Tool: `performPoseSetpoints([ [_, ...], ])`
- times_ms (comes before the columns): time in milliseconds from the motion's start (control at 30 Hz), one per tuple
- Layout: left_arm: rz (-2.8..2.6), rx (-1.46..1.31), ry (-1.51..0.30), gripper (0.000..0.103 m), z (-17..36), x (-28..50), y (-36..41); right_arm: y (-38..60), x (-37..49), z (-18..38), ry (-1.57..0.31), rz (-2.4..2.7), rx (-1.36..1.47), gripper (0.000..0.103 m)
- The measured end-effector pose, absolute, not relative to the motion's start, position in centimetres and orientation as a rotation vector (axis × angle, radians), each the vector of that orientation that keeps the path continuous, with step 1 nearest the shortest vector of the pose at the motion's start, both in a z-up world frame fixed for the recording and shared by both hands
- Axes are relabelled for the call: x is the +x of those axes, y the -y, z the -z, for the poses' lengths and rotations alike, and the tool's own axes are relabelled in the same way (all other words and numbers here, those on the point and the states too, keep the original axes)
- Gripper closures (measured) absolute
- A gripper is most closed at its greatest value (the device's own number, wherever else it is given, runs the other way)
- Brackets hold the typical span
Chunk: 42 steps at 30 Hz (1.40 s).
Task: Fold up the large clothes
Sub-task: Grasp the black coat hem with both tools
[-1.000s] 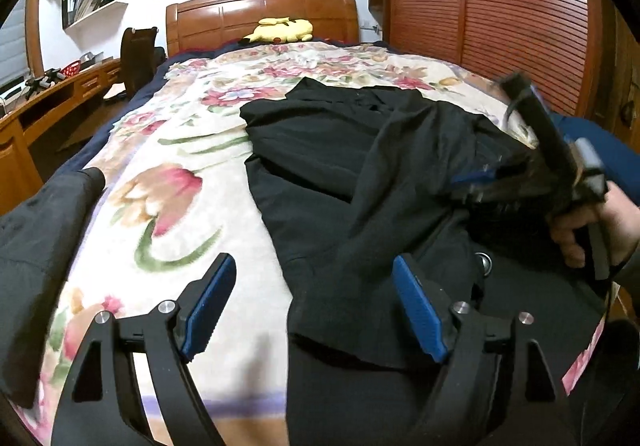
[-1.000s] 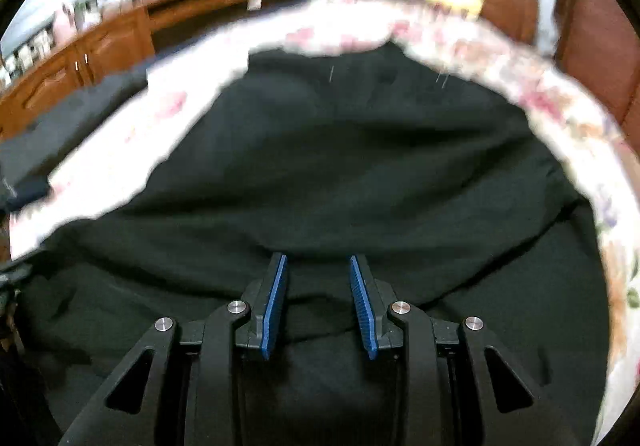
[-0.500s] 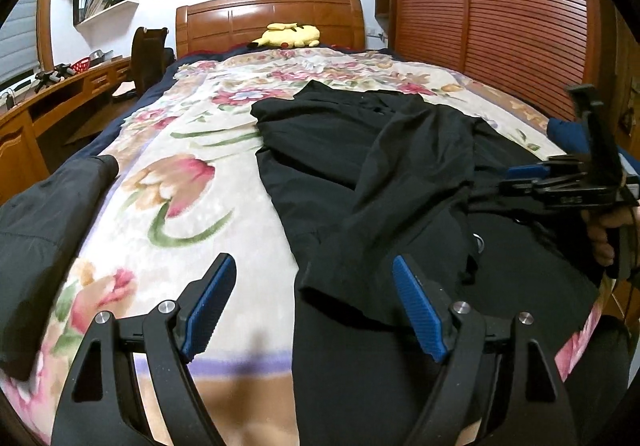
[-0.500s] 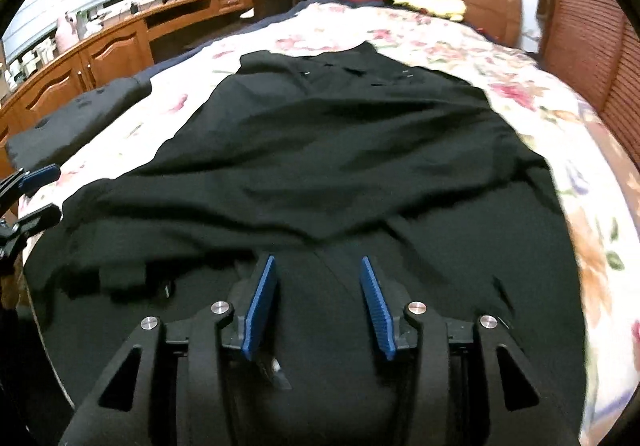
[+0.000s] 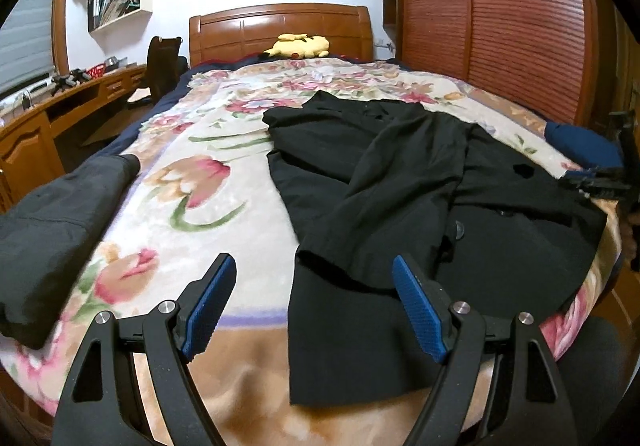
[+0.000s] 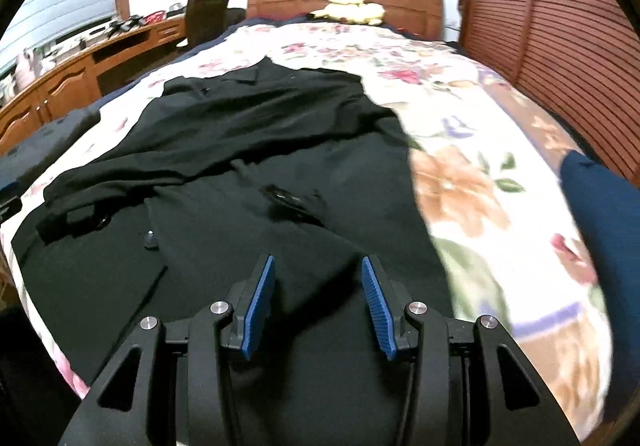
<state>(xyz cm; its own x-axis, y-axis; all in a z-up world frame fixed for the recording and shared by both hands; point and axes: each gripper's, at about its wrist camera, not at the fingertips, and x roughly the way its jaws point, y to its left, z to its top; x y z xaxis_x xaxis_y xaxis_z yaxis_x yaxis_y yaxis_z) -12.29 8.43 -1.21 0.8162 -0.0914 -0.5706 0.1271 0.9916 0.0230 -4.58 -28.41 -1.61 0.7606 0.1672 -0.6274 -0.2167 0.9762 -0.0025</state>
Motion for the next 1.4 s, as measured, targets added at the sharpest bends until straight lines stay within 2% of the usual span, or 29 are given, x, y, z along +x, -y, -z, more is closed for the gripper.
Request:
performPoseSetpoints([
  [267, 0.126, 0.077, -0.623, 0.022, 1.1, -13.8, -8.5, 31.6, -6.7, 2.1, -0.707, -0.118, -0.058, 0.056],
  [533, 0.129, 0.102, -0.667, 0.034, 2.5, -14.4, -8.2, 33.9, -7.6, 3.5, -0.773, -0.118, -0.045, 0.056],
  [600, 0.131, 0.09, -0.679, 0.035, 2.8, -14.1, -8.3, 34.2, -7.7, 3.6, -0.775, -0.126, -0.037, 0.052],
  [733, 0.147, 0.038, -0.708, 0.042, 3.4, -13.3, -8.8, 35.0, -7.9, 3.7, -0.786, -0.14, 0.014, 0.051],
  [1000, 0.155, -0.01, -0.746, 0.043, 5.1, -12.4, -8.5, 35.1, -8.2, 4.2, -0.773, -0.159, 0.012, 0.051],
  [1100, 0.184, -0.042, -0.747, 0.068, 5.0, -12.7, -8.8, 34.8, -8.6, 4.3, -0.773, -0.167, 0.011, 0.051],
  [1133, 0.178, -0.04, -0.743, 0.08, 4.9, -12.8, -8.9, 34.8, -8.6, 4.3, -0.774, -0.174, 0.012, 0.051],
  [1200, 0.177, -0.038, -0.747, 0.091, 4.9, -12.9, -8.9, 34.7, -8.7, 4.3, -0.776, -0.19, 0.008, 0.057],
  [1333, 0.189, -0.038, -0.74, 0.094, 4.8, -13.4, -8.7, 34.4, -9.1, 4.2, -0.782, -0.225, 0.008, 0.065],
  [1400, 0.186, -0.032, -0.734, 0.094, 4.7, -13.6, -8.7, 34.1, -9.2, 4.2, -0.783, -0.238, 0.006, 0.074],
])
